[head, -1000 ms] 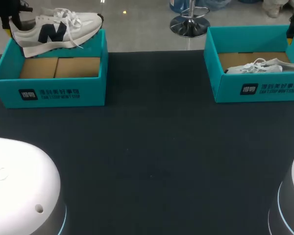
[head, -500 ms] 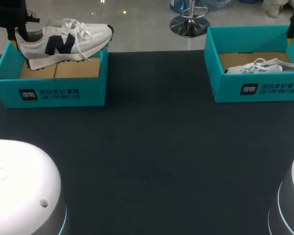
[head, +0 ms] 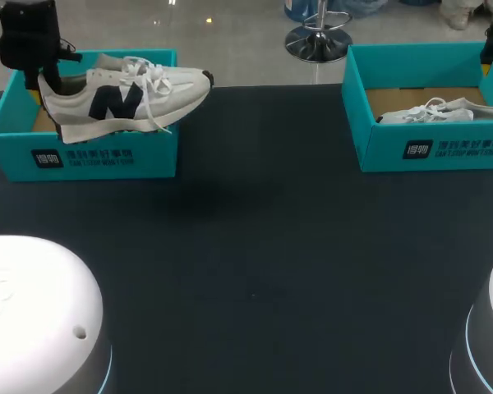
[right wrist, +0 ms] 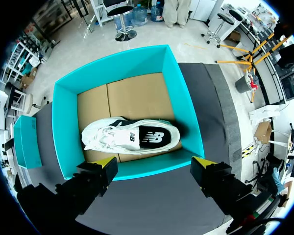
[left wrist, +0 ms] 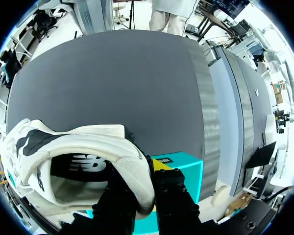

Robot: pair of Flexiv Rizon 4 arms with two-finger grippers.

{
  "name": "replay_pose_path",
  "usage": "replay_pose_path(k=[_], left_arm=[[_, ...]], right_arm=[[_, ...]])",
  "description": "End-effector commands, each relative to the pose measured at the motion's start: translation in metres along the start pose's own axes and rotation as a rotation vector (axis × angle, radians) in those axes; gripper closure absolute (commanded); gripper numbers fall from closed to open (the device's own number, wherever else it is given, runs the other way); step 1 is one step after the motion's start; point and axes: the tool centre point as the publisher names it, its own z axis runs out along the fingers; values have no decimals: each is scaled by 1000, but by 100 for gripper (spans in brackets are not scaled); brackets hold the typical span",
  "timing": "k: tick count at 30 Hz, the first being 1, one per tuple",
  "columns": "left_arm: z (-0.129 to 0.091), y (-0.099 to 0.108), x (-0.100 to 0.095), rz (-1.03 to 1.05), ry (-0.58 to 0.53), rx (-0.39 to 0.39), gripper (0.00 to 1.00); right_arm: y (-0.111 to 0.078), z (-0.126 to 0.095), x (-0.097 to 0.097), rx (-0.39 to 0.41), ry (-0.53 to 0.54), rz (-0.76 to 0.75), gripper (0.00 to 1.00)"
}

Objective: Take the shoe out of the shoebox, open the shoe tongue, remove and reinsert the insole, then place the shoe into the shoebox

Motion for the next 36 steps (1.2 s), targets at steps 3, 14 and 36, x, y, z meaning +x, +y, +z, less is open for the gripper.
replay_pose_path(k=[3,14,36], left_arm=[[9,-24,-17,-4,-6,-103,100],[26,-58,-62,-70,-74,-53,100],[75,-100,-146,-93,-87,5,100]], right_arm=[[0,0,0,-1,0,0,0],[0,0,0,-1,0,0,0],[0,0,0,-1,0,0,0]])
